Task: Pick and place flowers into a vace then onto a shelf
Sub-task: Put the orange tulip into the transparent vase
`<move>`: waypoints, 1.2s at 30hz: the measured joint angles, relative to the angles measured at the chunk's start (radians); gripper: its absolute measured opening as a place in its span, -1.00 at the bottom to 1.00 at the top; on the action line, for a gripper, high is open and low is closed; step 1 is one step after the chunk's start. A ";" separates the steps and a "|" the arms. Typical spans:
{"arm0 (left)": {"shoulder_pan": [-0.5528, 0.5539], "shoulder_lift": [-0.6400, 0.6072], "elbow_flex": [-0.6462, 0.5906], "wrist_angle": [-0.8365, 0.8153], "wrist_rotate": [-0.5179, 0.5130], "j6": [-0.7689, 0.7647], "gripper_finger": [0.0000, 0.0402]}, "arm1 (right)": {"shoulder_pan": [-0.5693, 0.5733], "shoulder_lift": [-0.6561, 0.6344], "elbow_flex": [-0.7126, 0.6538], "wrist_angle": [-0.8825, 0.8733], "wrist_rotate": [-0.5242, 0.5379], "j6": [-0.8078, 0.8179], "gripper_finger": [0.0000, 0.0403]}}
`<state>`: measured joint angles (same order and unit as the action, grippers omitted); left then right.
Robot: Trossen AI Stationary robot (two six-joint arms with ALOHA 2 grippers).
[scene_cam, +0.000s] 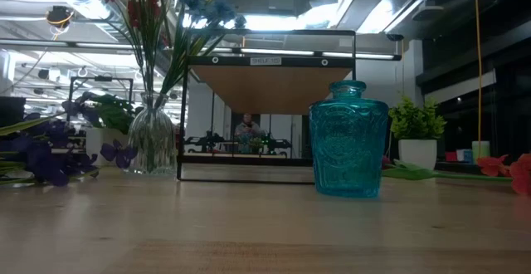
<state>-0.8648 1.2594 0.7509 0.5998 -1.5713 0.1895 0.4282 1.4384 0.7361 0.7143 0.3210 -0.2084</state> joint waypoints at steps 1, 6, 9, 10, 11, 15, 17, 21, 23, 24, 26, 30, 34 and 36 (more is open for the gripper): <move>0.003 0.000 0.000 -0.027 0.000 -0.025 -0.98 | 0.000 0.000 0.000 0.000 0.000 -0.003 -0.97; 0.011 0.000 0.000 -0.104 0.000 -0.096 -0.98 | 0.000 0.000 0.000 -0.001 0.000 -0.006 -0.97; 0.011 0.000 0.000 -0.106 0.000 -0.091 -0.98 | 0.000 0.000 0.000 -0.002 0.000 -0.006 -0.97; 0.011 0.000 0.000 -0.106 0.000 -0.091 -0.98 | 0.000 0.000 0.000 -0.002 0.000 -0.006 -0.97; 0.010 0.000 0.000 -0.106 0.000 -0.093 -0.98 | 0.000 0.000 0.000 -0.002 0.000 -0.006 -0.97; 0.011 -0.003 0.000 -0.105 0.001 -0.098 -0.98 | 0.000 0.000 0.000 -0.003 0.000 -0.006 -0.97; 0.013 -0.006 0.000 -0.103 0.000 -0.098 -0.98 | 0.000 0.000 0.000 -0.002 0.000 -0.006 -0.97; 0.023 -0.011 0.000 -0.103 0.000 -0.098 -0.98 | 0.000 0.000 0.000 -0.002 0.000 -0.006 -0.97; 0.030 -0.019 0.000 -0.103 0.000 -0.098 -0.98 | 0.000 0.000 0.000 -0.002 0.000 -0.005 -0.97; 0.032 -0.026 0.000 -0.103 0.001 -0.097 -0.98 | 0.000 0.000 0.000 -0.002 0.000 -0.005 -0.97; 0.032 -0.046 0.000 -0.102 0.000 -0.083 -0.98 | 0.000 0.000 0.000 -0.002 0.000 -0.005 -0.97; 0.007 -0.070 0.000 -0.097 0.001 -0.108 -0.98 | 0.000 0.000 0.000 -0.002 0.000 -0.006 -0.97; -0.039 -0.070 0.000 -0.093 0.087 -0.125 -0.98 | 0.000 0.000 0.000 -0.002 0.000 -0.007 -0.97; -0.052 -0.069 0.000 -0.089 0.171 -0.150 -0.98 | 0.000 0.000 0.000 -0.002 0.000 -0.007 -0.97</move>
<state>-0.9168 1.1904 0.7509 0.5113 -1.4007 0.0397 0.4282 1.4384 0.7361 0.7120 0.3210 -0.2156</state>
